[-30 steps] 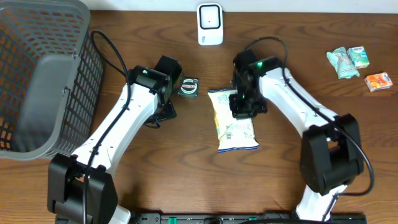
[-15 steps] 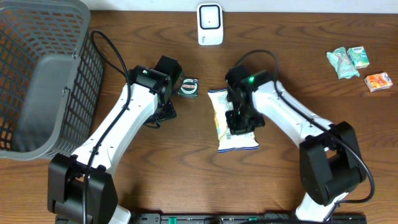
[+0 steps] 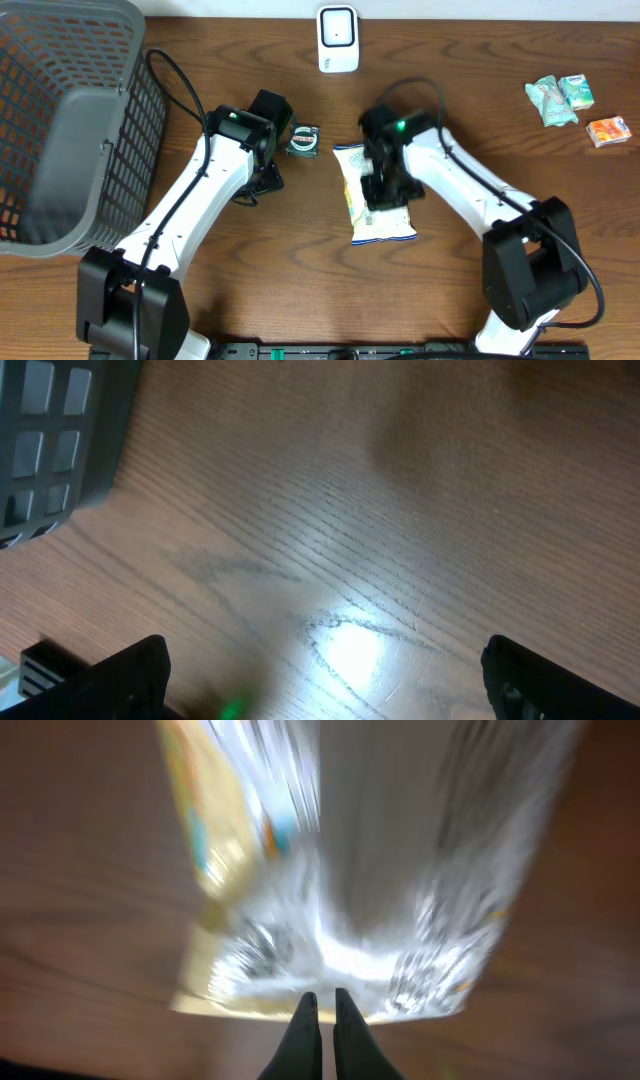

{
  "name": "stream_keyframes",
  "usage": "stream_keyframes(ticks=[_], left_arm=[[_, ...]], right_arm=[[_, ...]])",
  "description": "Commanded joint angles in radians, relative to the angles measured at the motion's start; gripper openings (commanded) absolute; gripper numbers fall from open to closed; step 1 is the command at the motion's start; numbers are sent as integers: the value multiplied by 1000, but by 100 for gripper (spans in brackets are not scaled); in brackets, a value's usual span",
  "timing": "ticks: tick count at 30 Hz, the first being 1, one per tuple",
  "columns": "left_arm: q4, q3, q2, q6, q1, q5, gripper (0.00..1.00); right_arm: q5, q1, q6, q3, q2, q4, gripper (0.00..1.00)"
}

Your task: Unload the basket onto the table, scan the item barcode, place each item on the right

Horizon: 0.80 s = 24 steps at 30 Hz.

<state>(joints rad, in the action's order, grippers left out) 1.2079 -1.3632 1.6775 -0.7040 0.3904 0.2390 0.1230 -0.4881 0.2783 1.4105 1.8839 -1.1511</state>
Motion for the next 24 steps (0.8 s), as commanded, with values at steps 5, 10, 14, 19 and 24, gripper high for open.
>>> stream_keyframes(ticks=[5, 10, 14, 19, 24], left_arm=[[7, 6, -5, -9, -3, 16, 98], [6, 6, -5, -9, -3, 16, 98], [7, 6, -5, -9, -3, 16, 98], [6, 6, -5, -9, -3, 16, 98], [7, 6, -5, -8, -3, 16, 97]], right_arm=[[-64, 53, 9, 91, -24, 151, 10], [-98, 55, 10, 45, -18, 240, 8], [-83, 54, 42, -39, -13, 356, 9], [-66, 53, 55, -171, -13, 499, 8], [-69, 56, 59, -233, -13, 554, 6]])
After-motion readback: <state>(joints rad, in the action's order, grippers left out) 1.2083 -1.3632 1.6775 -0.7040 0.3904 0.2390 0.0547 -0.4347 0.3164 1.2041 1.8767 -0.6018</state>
